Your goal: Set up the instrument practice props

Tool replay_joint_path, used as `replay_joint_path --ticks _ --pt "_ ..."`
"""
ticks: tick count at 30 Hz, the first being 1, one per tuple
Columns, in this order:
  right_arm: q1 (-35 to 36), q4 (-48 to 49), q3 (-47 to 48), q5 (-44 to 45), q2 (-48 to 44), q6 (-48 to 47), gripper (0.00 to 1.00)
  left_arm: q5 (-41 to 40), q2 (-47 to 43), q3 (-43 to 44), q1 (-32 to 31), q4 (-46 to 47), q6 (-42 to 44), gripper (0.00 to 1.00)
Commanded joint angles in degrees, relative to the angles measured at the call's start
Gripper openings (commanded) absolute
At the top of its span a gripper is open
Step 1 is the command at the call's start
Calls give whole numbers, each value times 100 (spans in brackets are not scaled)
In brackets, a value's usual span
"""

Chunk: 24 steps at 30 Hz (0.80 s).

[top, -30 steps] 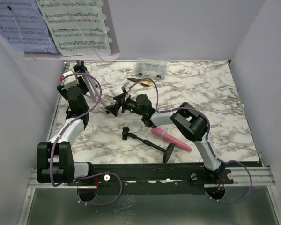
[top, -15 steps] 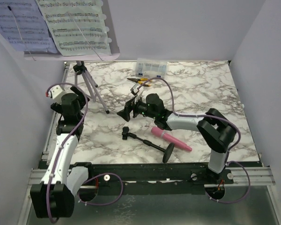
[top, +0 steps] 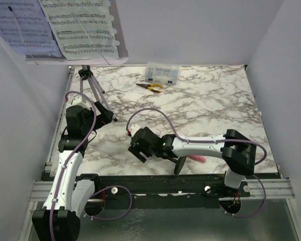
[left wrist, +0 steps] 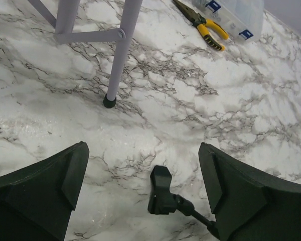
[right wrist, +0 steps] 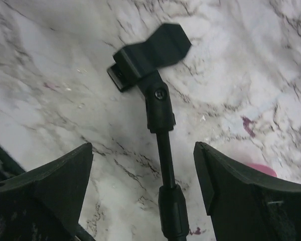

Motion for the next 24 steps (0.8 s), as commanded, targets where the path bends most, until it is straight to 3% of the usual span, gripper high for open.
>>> replay_joint_path --ticks 1,3,7,11,14,18,24 --pt "529 -1649 408 2927 573 486 88 194 -256 140 -206 -408 568 99" --pt "657 -1761 518 3223 772 482 85 147 -346 188 -272 -393 580 99" --pt "799 -1885 727 3491 1202 328 60 117 -377 193 -354 -393 593 99" --pt "862 -1901 838 3837 1455 225 44 -11 -469 215 -379 -388 611 99" --pt "869 -1546 823 3955 1378 35 23 -36 -443 240 -380 -393 609 98" --pt "861 -490 677 3485 693 -307 2 -81 -429 265 -380 -408 577 97" --pt "426 1984 -496 2249 -1211 7 0 -621 -553 354 -380 -595 490 99"
